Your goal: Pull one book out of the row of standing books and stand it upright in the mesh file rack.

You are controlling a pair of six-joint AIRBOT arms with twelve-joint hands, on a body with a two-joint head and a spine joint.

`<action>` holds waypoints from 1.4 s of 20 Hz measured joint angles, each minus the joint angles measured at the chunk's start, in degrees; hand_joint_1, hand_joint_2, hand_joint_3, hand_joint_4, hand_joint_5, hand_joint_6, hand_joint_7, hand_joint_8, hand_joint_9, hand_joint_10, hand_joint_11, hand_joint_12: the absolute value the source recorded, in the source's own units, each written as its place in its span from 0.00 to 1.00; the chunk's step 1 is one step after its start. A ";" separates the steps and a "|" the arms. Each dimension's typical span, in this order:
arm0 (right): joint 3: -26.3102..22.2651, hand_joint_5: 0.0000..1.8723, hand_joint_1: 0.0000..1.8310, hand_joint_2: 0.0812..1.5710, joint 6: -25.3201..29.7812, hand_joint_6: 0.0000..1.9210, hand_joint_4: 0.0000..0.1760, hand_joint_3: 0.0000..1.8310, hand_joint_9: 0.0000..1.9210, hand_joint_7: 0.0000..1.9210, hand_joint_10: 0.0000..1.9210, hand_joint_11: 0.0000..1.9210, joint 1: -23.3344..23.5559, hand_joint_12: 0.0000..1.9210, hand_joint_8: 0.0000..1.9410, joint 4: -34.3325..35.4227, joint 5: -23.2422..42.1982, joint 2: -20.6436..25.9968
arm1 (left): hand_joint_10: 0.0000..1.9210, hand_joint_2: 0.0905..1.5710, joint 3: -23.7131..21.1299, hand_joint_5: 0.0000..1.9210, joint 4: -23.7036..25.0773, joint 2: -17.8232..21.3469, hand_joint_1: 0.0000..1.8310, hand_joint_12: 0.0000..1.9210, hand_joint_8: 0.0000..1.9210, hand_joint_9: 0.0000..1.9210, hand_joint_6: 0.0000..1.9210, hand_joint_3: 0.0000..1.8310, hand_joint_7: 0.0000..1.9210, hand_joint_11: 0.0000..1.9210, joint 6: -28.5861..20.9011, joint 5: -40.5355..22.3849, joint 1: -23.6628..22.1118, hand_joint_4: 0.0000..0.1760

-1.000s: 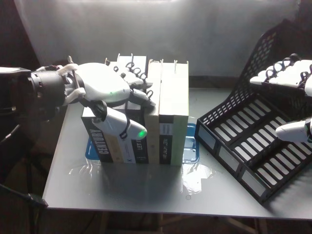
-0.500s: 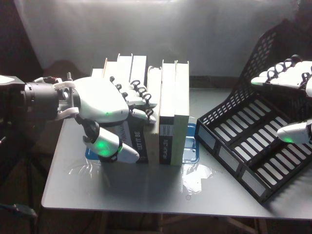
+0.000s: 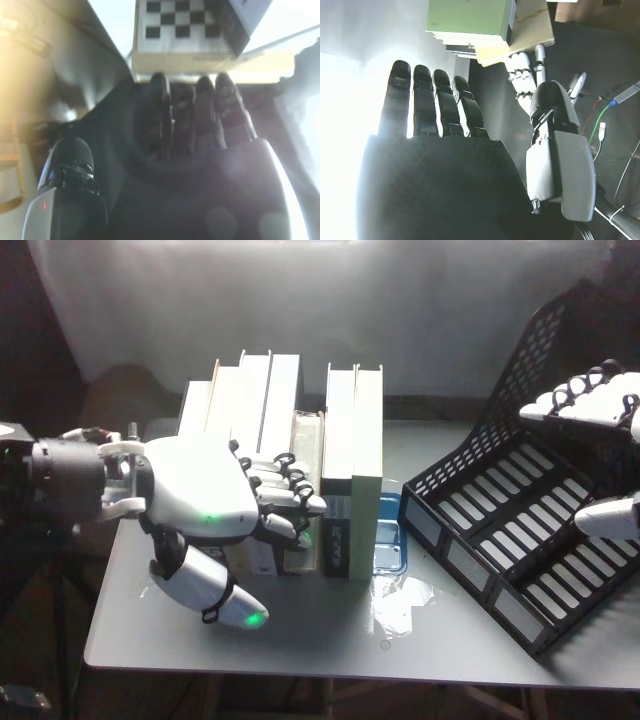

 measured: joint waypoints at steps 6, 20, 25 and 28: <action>-0.02 0.00 0.16 0.77 0.00 0.00 0.00 0.00 0.00 0.00 0.00 0.00 -0.07 0.00 0.00 0.22 -0.15 -0.02 | 0.00 0.77 -1.90 0.19 -3.56 0.92 0.00 0.00 0.00 0.00 0.01 0.01 0.00 0.00 0.42 -2.05 3.48 0.00; -0.33 0.00 0.17 0.78 0.00 0.00 0.00 0.00 0.00 0.00 0.00 0.00 -0.46 0.00 0.00 0.68 0.52 -0.04 | 0.00 0.84 -5.86 0.01 -19.76 6.08 0.04 0.00 0.00 0.00 0.00 0.01 0.00 0.00 0.11 -6.23 4.76 0.08; -2.40 0.00 0.25 0.77 0.35 0.00 0.00 0.00 0.00 0.00 0.00 0.00 -0.24 0.00 0.00 -2.93 2.99 0.20 | 0.00 0.91 -7.02 0.00 -36.22 9.66 0.00 0.00 0.00 0.00 0.00 0.01 0.00 0.00 0.13 -10.36 5.31 0.12; -2.43 0.00 0.28 0.75 2.54 0.00 0.00 0.00 0.00 0.00 0.00 0.00 0.87 0.00 0.00 -6.64 2.89 0.37 | 0.00 0.86 -5.90 0.00 -44.74 11.34 0.20 0.00 0.00 0.00 0.00 0.00 0.00 0.00 0.13 -10.64 8.02 0.06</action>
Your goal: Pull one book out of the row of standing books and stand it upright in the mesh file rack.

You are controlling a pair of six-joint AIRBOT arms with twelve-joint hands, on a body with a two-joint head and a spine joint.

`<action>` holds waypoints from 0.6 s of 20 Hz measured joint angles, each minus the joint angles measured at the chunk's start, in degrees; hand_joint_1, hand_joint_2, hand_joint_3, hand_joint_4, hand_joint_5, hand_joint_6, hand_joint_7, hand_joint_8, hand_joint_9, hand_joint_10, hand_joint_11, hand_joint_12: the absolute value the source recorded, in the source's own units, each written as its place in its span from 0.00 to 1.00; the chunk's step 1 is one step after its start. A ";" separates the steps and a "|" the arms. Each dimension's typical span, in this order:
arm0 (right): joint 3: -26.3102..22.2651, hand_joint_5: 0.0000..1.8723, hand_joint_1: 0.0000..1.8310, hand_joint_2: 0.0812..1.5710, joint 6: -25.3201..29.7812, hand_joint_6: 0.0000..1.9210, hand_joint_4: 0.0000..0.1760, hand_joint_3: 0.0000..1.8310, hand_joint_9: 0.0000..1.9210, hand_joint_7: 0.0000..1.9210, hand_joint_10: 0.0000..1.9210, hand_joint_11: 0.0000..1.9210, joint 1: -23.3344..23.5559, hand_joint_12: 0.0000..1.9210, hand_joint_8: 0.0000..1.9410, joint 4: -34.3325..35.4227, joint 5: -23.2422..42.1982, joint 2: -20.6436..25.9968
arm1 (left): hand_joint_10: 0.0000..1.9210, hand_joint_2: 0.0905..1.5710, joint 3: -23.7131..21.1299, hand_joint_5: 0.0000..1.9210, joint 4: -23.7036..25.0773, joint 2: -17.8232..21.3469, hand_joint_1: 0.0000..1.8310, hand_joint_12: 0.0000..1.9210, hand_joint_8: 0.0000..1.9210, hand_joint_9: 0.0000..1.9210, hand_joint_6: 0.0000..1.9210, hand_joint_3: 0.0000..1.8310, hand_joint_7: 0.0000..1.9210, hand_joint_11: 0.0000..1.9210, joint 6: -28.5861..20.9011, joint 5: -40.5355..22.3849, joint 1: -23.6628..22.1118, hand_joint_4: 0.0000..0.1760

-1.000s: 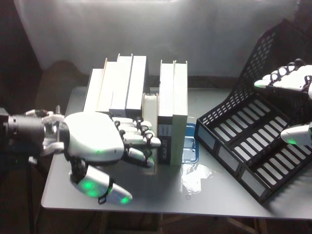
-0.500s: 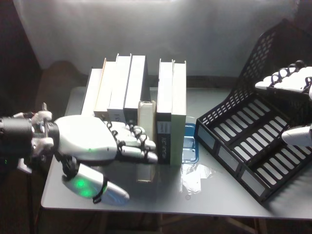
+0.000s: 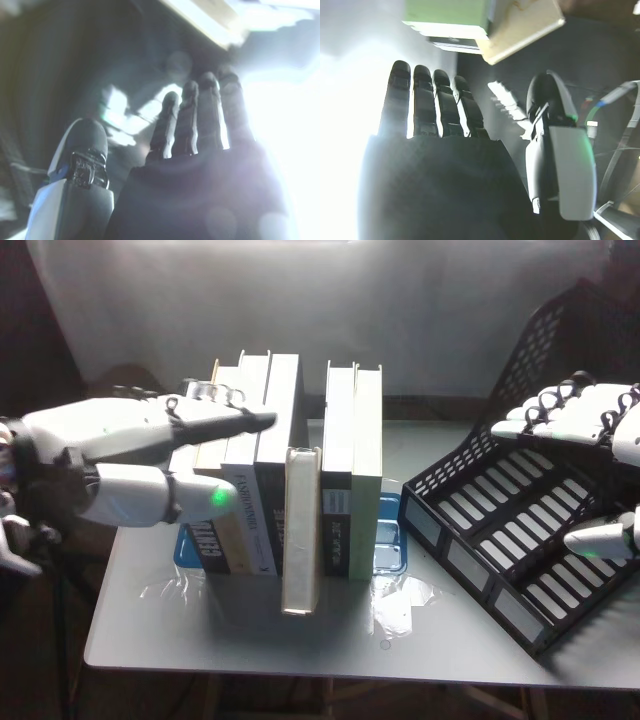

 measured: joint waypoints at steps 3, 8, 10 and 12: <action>-0.02 0.00 0.32 0.73 2.16 0.00 0.00 0.00 0.00 0.00 0.00 0.00 3.37 0.00 0.00 -5.38 -0.24 -0.70 | 0.00 0.86 0.09 0.00 -8.22 0.98 0.19 0.00 0.00 0.00 0.00 0.00 0.00 0.00 0.00 -0.63 2.71 0.15; 2.47 0.00 0.41 0.68 9.68 0.00 0.00 0.00 0.00 0.00 0.00 0.00 9.33 0.00 0.00 -18.95 -2.73 -4.90 | 0.00 0.81 0.50 0.01 -18.45 3.23 0.25 0.00 0.00 0.00 0.00 0.00 0.00 0.00 -0.02 -3.02 6.86 0.29; 3.56 0.00 0.46 0.64 12.85 0.00 0.00 0.00 0.00 0.00 0.00 0.00 12.50 0.00 0.00 -24.76 -3.98 -5.86 | 0.00 0.79 0.50 0.03 -20.48 3.69 0.29 0.00 0.00 0.00 0.01 0.00 0.00 0.00 0.00 -3.08 8.22 0.27; 4.83 0.00 0.52 0.61 16.13 0.00 0.00 0.00 0.00 0.00 0.00 0.00 14.93 0.00 0.00 -29.68 -4.94 -7.50 | 0.00 0.77 0.50 0.03 -22.67 3.78 0.34 0.00 0.00 0.00 0.01 0.00 0.00 0.00 0.02 -3.61 8.90 0.35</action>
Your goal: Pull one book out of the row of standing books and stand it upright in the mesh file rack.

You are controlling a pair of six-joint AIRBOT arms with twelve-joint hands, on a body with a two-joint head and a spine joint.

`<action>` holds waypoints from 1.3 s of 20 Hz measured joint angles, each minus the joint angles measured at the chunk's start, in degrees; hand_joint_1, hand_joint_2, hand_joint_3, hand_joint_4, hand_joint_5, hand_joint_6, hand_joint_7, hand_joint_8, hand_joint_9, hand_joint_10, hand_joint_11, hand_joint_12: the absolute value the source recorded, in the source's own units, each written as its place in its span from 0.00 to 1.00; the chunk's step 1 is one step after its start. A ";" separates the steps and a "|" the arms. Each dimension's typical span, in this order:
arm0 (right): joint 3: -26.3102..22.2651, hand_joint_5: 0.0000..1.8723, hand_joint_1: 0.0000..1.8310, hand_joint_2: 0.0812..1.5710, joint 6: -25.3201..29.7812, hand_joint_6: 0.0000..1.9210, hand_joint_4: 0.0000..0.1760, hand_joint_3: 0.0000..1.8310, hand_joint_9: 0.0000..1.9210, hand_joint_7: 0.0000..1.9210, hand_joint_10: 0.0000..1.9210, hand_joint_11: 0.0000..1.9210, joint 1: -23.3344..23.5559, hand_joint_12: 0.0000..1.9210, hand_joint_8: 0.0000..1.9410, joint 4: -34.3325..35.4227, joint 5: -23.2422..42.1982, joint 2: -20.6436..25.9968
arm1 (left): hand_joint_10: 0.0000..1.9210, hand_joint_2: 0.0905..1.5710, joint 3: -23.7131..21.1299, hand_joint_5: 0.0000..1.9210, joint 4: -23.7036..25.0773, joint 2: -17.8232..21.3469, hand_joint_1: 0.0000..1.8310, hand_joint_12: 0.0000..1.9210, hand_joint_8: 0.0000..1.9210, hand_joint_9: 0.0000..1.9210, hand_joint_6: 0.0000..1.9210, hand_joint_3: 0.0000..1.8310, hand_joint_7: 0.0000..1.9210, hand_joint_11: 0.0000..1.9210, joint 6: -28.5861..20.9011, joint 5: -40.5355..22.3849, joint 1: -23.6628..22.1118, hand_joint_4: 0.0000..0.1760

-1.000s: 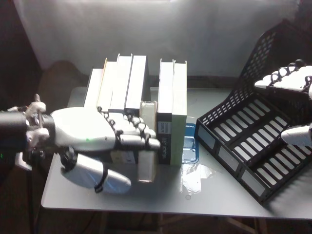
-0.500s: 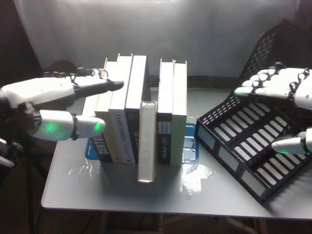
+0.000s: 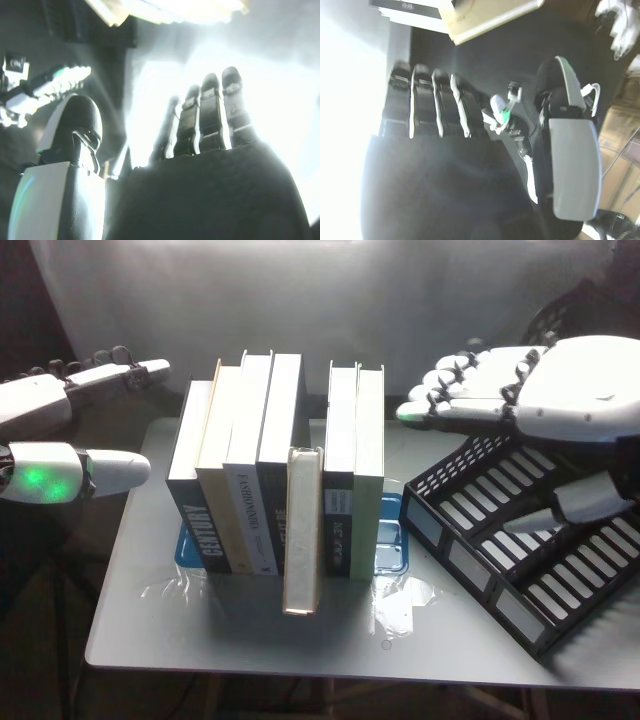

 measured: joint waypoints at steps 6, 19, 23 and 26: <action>1.36 0.00 0.54 0.51 8.79 0.00 0.00 0.00 0.00 0.00 0.00 0.00 5.49 0.00 0.00 -16.11 -1.55 -4.31 | 0.00 0.74 0.00 0.06 -3.04 0.66 0.42 0.00 0.00 0.00 0.01 0.00 0.00 0.00 -0.02 -1.92 2.47 0.33; 3.30 0.00 0.57 0.76 21.55 0.00 0.00 0.01 0.00 0.00 0.00 0.00 9.29 0.00 0.00 -44.63 -1.11 -14.27 | 0.00 0.76 -0.31 0.04 -9.53 2.21 0.38 0.00 0.00 0.00 0.00 0.00 0.00 0.00 0.00 -5.51 6.23 0.49; 4.09 0.00 0.64 0.86 23.50 0.00 0.00 0.04 0.00 0.00 0.00 0.00 9.29 0.00 0.00 -49.88 -1.11 -16.63 | 0.00 0.74 -0.33 0.05 -11.19 2.45 0.39 0.00 0.00 0.00 0.00 0.00 0.00 0.00 0.00 -6.47 8.02 0.39; 4.81 0.00 0.61 0.85 25.27 0.00 0.00 0.02 0.00 0.00 0.00 0.00 9.29 0.00 0.00 -53.55 -1.22 -18.71 | 0.00 0.74 -0.68 0.05 -12.57 2.82 0.38 0.00 0.00 0.00 0.00 0.00 0.00 0.00 -0.02 -7.67 8.76 0.45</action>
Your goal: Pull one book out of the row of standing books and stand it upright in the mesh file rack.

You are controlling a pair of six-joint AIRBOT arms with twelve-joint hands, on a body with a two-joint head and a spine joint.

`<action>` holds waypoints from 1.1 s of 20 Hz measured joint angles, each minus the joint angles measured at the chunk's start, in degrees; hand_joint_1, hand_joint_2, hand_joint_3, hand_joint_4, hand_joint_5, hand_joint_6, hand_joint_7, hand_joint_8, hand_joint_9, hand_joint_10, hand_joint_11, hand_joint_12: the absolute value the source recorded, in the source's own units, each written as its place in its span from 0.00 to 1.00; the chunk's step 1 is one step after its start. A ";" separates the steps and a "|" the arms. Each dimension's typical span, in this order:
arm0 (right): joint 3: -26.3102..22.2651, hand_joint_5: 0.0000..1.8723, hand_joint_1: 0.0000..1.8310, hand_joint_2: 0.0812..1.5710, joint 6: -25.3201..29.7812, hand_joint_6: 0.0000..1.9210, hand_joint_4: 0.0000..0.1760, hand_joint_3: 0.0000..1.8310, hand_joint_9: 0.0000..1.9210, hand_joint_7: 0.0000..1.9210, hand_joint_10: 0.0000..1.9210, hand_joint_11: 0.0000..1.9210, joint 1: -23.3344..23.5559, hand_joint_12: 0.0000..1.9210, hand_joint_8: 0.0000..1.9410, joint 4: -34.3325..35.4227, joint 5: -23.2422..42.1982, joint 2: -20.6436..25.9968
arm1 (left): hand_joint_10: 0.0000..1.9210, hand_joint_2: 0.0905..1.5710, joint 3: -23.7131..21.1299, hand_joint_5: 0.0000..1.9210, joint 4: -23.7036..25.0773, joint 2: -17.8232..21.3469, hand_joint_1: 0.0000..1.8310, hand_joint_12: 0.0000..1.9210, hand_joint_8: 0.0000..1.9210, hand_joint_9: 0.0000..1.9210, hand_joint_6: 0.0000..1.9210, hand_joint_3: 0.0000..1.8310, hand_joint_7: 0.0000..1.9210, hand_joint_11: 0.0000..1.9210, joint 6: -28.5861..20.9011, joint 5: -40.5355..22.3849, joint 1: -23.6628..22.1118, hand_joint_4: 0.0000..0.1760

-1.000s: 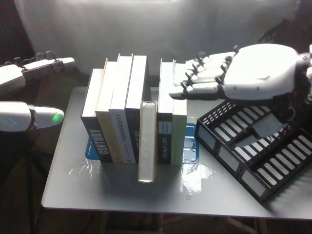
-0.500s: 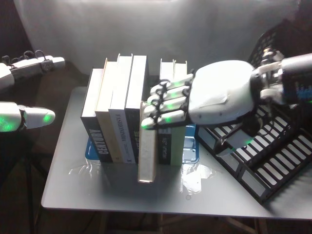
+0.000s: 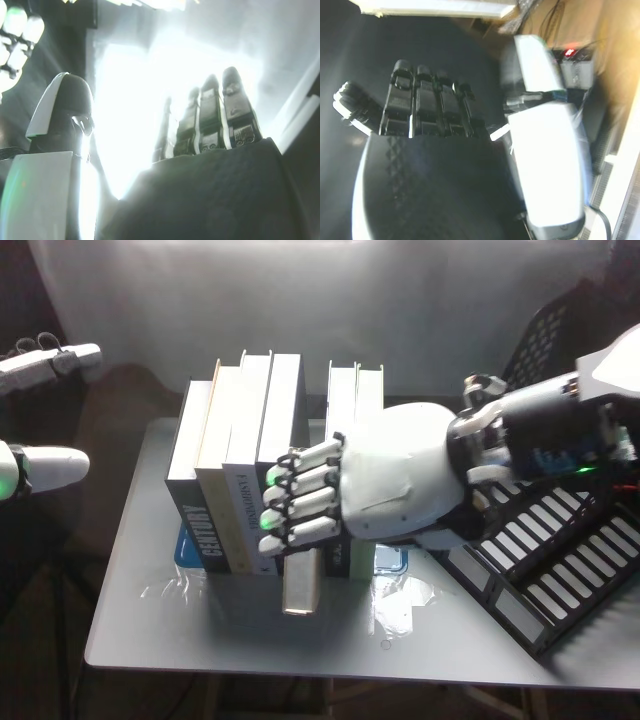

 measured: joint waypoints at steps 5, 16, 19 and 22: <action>0.94 0.00 0.58 0.84 0.31 0.00 0.00 0.01 0.00 0.00 0.00 0.00 -0.09 0.00 0.00 -1.66 -0.48 -1.95 | 0.00 0.74 -0.11 0.07 -1.25 0.33 0.41 0.00 0.00 0.00 0.01 0.00 0.00 0.00 0.02 -0.79 0.76 0.44; 1.70 0.00 0.56 0.95 0.33 0.00 0.00 0.02 0.00 0.00 0.00 0.00 -1.79 0.00 0.00 -3.85 -0.94 -4.31 | 0.00 0.73 0.68 0.01 -1.40 0.20 0.46 0.00 0.00 0.00 0.00 0.00 0.00 0.00 0.02 -0.72 0.74 0.34; 2.14 0.00 0.55 0.93 0.33 0.00 0.00 0.01 0.00 0.00 0.00 0.00 -2.23 0.00 0.00 -4.50 -1.05 -5.31 | 0.00 0.72 0.92 0.03 -1.53 0.13 0.48 0.00 0.00 0.00 0.01 0.00 0.00 0.00 0.02 -0.76 0.74 0.26; 2.73 0.00 0.52 0.81 0.28 0.00 0.00 0.00 0.00 0.00 0.00 0.00 -4.15 0.00 0.00 -5.35 -1.77 -6.58 | 0.00 0.70 0.92 0.03 -1.90 0.13 0.48 0.00 0.00 0.00 0.01 0.00 0.00 0.00 0.02 -0.81 0.74 0.27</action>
